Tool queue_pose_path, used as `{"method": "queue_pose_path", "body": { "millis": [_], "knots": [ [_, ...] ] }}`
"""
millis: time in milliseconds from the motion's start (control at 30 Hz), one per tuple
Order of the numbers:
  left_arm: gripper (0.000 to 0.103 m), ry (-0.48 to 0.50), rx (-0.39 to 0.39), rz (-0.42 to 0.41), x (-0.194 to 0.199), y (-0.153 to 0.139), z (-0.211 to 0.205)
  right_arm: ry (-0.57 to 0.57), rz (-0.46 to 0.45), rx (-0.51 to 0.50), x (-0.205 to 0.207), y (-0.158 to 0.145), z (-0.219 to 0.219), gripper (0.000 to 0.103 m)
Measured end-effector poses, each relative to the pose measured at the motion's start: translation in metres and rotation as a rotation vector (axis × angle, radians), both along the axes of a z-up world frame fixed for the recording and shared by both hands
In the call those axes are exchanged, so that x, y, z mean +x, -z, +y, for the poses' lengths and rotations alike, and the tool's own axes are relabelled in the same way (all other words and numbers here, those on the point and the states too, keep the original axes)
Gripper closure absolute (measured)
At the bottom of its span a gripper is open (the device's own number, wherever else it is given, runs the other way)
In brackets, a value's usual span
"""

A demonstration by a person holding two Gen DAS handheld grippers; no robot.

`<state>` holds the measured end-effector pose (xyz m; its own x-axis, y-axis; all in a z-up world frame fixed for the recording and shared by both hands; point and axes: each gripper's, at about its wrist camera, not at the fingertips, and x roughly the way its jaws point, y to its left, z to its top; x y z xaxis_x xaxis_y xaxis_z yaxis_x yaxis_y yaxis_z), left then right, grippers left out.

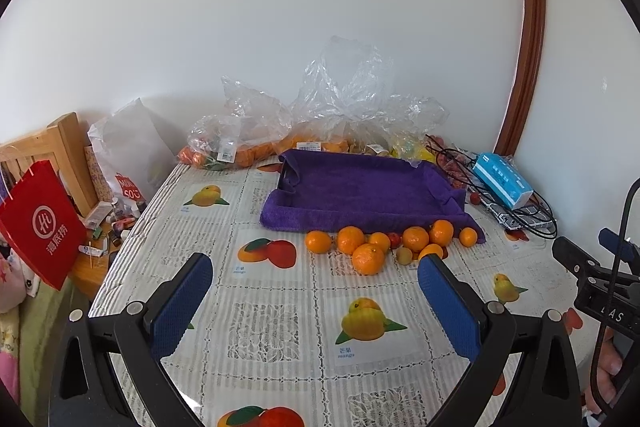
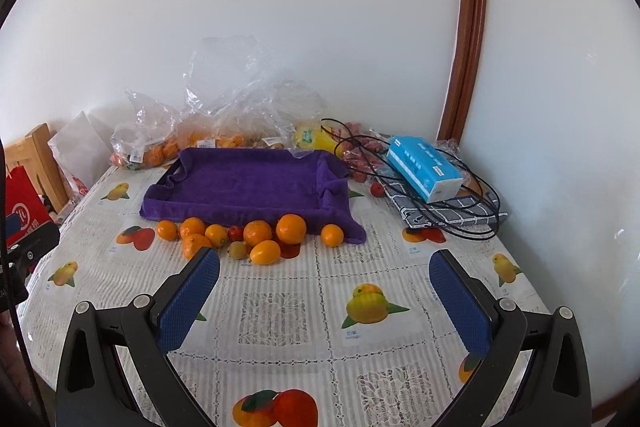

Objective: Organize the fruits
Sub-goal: 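Close the right gripper on an orange while the left gripper grasps another orange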

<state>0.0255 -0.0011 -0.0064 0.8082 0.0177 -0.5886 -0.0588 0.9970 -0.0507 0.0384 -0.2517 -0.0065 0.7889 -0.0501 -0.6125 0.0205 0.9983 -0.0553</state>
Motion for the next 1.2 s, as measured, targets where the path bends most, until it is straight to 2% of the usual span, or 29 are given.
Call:
{"method": "queue_pose_path", "body": {
  "millis": [267,467,533,700,800,900,967,1133,1200],
  "knots": [
    [0.0,0.008,0.004,0.034,0.032,0.02,0.001,-0.042,-0.003,0.016,0.024,0.024,0.0,0.0],
    [0.0,0.004,-0.004,0.073,0.058,0.04,0.005,-0.038,0.044,0.045,0.051,0.046,-0.007,0.001],
    [0.0,-0.003,-0.008,0.096,0.068,0.049,0.006,-0.034,0.06,0.079,0.062,0.054,-0.014,0.006],
    [0.001,-0.011,-0.003,0.125,0.09,0.067,0.009,-0.024,0.136,0.128,0.092,0.077,-0.022,0.039],
    [0.001,-0.008,0.001,0.141,0.102,0.075,0.011,-0.02,0.168,0.133,0.108,0.091,-0.024,0.042],
    [0.001,-0.005,-0.009,0.157,0.115,0.082,0.014,-0.026,0.187,0.151,0.123,0.102,-0.025,0.054],
    [0.001,-0.005,-0.012,0.168,0.123,0.085,0.015,-0.027,0.201,0.143,0.134,0.108,-0.024,0.058],
    [0.001,-0.001,-0.016,0.164,0.138,0.093,0.018,-0.035,0.216,0.122,0.154,0.124,-0.024,0.061],
    [0.001,0.0,-0.015,0.166,0.143,0.095,0.018,-0.04,0.23,0.118,0.162,0.131,-0.024,0.066]
  ]
}}
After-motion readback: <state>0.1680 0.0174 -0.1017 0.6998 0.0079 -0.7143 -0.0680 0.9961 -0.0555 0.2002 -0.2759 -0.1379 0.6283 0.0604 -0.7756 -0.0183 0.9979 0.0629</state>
